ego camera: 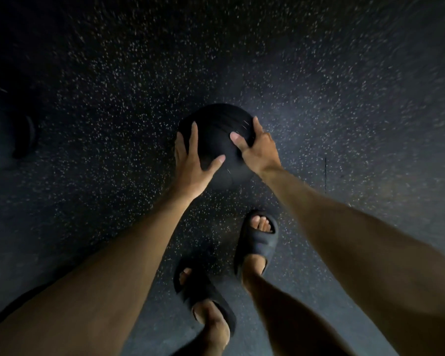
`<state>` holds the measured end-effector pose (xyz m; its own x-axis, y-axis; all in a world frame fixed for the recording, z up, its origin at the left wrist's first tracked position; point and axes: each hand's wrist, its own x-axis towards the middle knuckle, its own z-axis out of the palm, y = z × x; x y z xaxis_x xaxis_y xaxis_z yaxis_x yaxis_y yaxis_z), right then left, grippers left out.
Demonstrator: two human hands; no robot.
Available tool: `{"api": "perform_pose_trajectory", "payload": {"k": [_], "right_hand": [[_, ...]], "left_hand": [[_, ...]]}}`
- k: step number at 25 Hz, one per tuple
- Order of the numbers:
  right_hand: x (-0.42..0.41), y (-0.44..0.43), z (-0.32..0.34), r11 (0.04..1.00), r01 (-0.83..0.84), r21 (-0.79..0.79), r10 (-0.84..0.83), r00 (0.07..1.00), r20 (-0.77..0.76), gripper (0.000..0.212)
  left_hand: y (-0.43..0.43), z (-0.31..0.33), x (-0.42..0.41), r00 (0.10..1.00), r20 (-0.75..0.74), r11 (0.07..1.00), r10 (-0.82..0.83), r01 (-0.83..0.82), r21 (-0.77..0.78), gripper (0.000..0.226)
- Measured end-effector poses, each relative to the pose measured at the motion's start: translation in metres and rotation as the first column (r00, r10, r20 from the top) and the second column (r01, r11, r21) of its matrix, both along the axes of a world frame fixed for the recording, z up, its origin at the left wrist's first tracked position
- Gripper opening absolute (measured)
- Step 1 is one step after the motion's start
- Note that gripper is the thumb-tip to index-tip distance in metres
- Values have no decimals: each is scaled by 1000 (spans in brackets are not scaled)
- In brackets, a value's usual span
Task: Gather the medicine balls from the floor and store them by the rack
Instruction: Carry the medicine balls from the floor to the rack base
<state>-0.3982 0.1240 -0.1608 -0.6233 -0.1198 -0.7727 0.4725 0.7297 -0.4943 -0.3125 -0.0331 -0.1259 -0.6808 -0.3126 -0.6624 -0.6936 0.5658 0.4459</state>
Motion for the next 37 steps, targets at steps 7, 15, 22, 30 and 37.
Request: {"api": "perform_pose_trajectory", "payload": {"k": [7, 15, 22, 30, 37], "right_hand": [[17, -11, 38, 991, -137, -12, 128, 949, -289, 80], [-68, -17, 28, 994, -106, 33, 109, 986, -125, 97], [-154, -12, 14, 998, -49, 29, 48, 998, 44, 90], [-249, -16, -27, 985, 173, -7, -174, 984, -36, 54], [-166, -11, 1, 999, 18, 28, -3, 878, -478, 75]], "left_hand": [[-6, -5, -97, 970, 216, 966, -115, 160, -205, 93], [-12, -5, -166, 990, 133, 994, -56, 69, -90, 78], [-29, -10, -199, 964, 154, 976, -218, 214, 45, 82], [2, -10, -222, 996, -41, 995, 85, -87, -40, 78], [9, -28, -333, 969, 186, 980, 160, -134, -147, 77]]}}
